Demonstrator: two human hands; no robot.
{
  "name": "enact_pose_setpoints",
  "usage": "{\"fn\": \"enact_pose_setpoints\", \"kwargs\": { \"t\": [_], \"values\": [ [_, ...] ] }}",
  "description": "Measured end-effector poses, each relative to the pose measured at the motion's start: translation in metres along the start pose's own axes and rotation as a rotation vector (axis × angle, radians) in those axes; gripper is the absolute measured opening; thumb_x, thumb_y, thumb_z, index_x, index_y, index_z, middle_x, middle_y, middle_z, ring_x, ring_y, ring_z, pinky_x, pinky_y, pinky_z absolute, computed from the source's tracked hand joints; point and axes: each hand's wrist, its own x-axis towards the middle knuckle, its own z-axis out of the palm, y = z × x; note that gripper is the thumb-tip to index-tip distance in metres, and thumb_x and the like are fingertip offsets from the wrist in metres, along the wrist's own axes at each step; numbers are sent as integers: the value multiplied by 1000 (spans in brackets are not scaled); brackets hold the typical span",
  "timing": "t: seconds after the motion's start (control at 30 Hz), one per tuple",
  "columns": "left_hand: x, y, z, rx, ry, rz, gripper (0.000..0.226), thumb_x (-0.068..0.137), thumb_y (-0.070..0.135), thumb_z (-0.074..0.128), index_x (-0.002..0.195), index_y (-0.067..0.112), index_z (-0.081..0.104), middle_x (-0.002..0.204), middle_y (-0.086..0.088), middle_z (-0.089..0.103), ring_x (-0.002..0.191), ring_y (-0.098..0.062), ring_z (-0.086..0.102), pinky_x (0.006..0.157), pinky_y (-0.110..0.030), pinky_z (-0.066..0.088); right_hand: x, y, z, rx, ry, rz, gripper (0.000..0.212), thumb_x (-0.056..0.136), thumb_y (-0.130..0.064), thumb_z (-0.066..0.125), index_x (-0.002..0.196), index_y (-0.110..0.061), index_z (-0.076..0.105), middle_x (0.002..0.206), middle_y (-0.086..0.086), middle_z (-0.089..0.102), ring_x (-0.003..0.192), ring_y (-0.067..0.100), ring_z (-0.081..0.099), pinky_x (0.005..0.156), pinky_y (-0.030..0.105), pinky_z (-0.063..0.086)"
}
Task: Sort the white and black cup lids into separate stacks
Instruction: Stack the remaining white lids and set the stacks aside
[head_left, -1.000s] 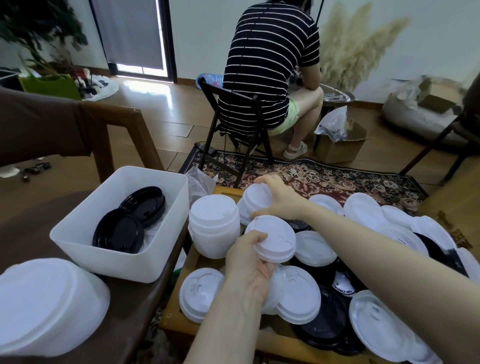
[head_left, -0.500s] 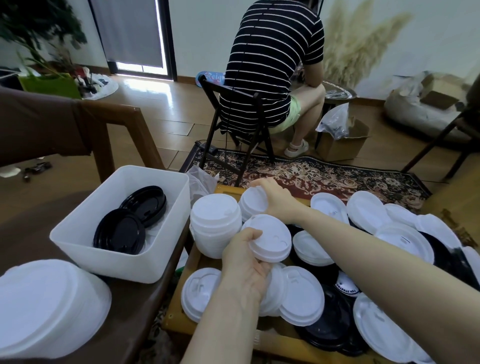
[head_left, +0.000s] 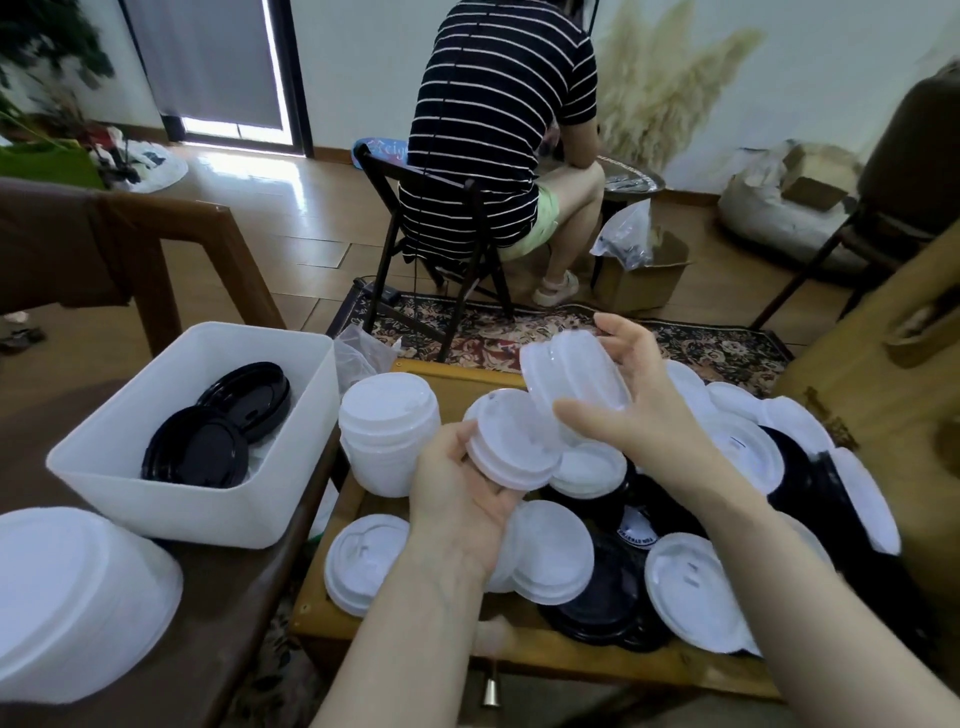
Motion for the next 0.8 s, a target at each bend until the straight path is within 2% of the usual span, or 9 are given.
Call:
{"fn": "enact_pose_setpoints", "kwargs": {
  "t": [0.07, 0.13, 0.2, 0.23, 0.3, 0.43, 0.6, 0.67, 0.8],
  "values": [
    [-4, -5, -1, 41, -64, -10, 33, 98, 15, 42, 117, 5, 67, 114, -18, 73, 105, -34, 68, 85, -46, 55, -21, 4, 0, -54, -6, -4, 90, 65, -33, 81, 138, -39, 30, 127, -18, 41, 119, -8, 41, 91, 12, 38],
    [-8, -11, -2, 86, -113, -19, 35, 99, 15, 42, 122, 4, 65, 117, -18, 72, 110, -34, 67, 87, -46, 56, -35, 8, 1, -72, 15, -17, 91, 69, -23, 86, 138, -38, 28, 124, -22, 39, 110, -22, 38, 85, 1, 36],
    [-12, -15, -1, 129, -143, -19, 35, 98, 15, 43, 122, 3, 66, 118, -17, 72, 108, -32, 68, 83, -42, 59, -41, 11, 2, -96, 31, -32, 93, 70, -18, 86, 139, -36, 27, 126, -19, 39, 107, -25, 36, 81, -5, 33],
    [-14, -18, -1, 149, -154, -14, 34, 98, 15, 44, 121, 3, 66, 118, -18, 72, 105, -30, 68, 80, -40, 59, -43, 12, 2, -101, 33, -40, 95, 67, -22, 87, 140, -35, 27, 128, -16, 40, 109, -23, 36, 84, -3, 33],
    [-16, -21, 0, 181, -165, 6, 33, 97, 16, 46, 119, 2, 67, 118, -18, 71, 103, -29, 67, 87, -41, 56, -47, 13, 4, -100, 36, -43, 98, 61, -33, 83, 142, -35, 27, 131, -12, 40, 115, -16, 37, 89, 5, 35],
    [-16, -22, 0, 243, -196, 48, 36, 100, 22, 46, 122, 4, 68, 119, -15, 72, 103, -26, 68, 96, -42, 51, -52, 12, 8, -143, 60, -66, 102, 53, -51, 76, 142, -34, 28, 134, -16, 39, 123, -7, 37, 97, 14, 33],
    [-15, -24, 3, 312, -241, 108, 43, 94, 32, 57, 129, 9, 63, 122, -13, 70, 114, -27, 67, 95, -40, 54, -53, 11, 12, -172, 83, -116, 100, 54, -54, 76, 141, -34, 32, 133, -23, 38, 128, -5, 37, 102, 21, 36],
    [-14, -23, 3, 269, -246, 111, 43, 94, 30, 56, 130, 6, 62, 122, -15, 70, 113, -29, 68, 92, -39, 57, -53, 11, 11, -60, 116, -90, 98, 51, -53, 79, 138, -36, 36, 131, -21, 43, 122, -1, 45, 97, 22, 43],
    [-11, -21, 3, 167, -259, 57, 53, 90, 30, 57, 134, 1, 57, 128, -19, 66, 122, -34, 62, 100, -48, 50, -51, 11, 3, 278, 239, -75, 79, 60, -51, 76, 130, -32, 46, 123, -17, 59, 112, 13, 62, 84, 26, 54]
  ]
}}
